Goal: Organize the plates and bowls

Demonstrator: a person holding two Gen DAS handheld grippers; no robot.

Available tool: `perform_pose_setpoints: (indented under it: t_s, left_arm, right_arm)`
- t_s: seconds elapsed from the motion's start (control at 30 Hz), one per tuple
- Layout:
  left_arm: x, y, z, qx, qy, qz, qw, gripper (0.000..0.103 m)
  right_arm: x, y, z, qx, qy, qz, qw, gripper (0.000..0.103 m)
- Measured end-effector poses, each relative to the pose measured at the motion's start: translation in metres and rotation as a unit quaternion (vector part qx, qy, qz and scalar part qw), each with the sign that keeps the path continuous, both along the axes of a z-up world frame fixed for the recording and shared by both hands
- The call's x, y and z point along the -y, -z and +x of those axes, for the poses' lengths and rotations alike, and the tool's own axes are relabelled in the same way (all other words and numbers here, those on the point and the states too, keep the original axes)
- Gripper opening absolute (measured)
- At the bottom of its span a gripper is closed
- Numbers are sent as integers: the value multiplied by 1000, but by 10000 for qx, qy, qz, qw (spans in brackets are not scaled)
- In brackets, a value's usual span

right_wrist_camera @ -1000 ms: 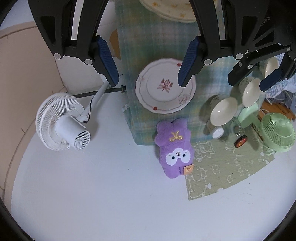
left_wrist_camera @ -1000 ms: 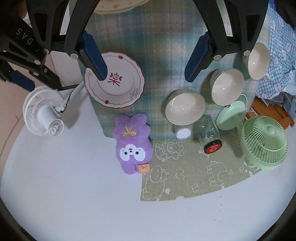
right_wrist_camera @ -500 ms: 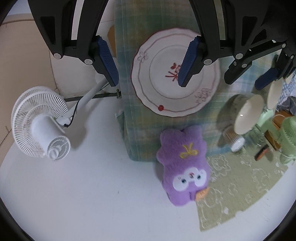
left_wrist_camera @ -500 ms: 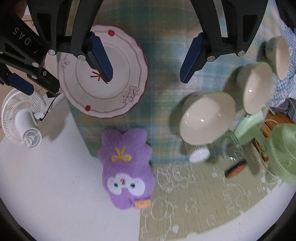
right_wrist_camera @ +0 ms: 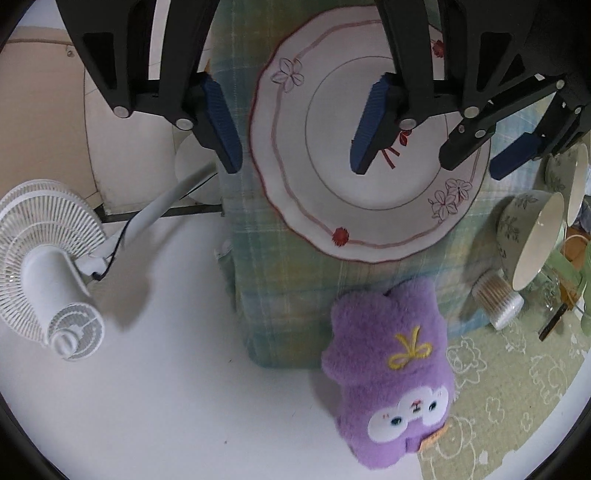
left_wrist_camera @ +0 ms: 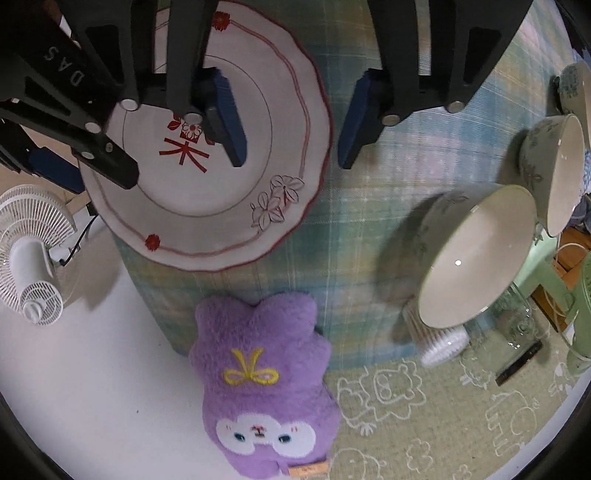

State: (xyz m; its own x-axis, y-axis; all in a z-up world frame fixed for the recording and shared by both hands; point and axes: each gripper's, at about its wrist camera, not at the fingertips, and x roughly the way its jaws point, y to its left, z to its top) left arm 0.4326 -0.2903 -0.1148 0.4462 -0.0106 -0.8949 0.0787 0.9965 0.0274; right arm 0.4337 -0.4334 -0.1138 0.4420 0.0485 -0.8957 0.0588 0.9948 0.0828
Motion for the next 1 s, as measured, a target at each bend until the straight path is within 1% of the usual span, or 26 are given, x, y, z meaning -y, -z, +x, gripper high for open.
perform_pose_setpoints:
  t_s: [0.07,0.2,0.33,0.5,0.53,0.6,0.67,0.83,1.0]
  left_arm:
    - [1,2,0,12,-49,27,10000,44]
    - [2,5,1,30,9,60,10000,43]
    - [2,10,3,-16,78,70,9999,44]
    - [1,15,9,-51,38,-37,10000,44]
    - [2,14,8,-53,55,-41,10000,44]
    - [1,14,7,-51,71,-4,10000,44]
    - [0,12,4,-49,39,-21,10000,44]
    - [-8,9,-4,-165,21,-85,9998,42]
    - [-12,-6,-20,-88,-48,-67,9999,41]
  right_arm:
    - [-2,4,2,-6,-24,-1,10000,63]
    - [-3,10,4,-12,-41,-21,10000,61]
    - [-5,16,5,-55,-50,-184,9998,55]
    - [-6,22,9,-144,-150,-256,9995,55]
    - [-5,22,9,-149,-146,-235,9995,53]
    - [-3,21,9,-184,-37,-213,9996,50]
    - [-1,19,8,-191,102,-119,9997,49]
    - [-1,8,2,-159,133,-47,9998,47]
    - [-7,-4,-10,-156,77,-39,9998,47]
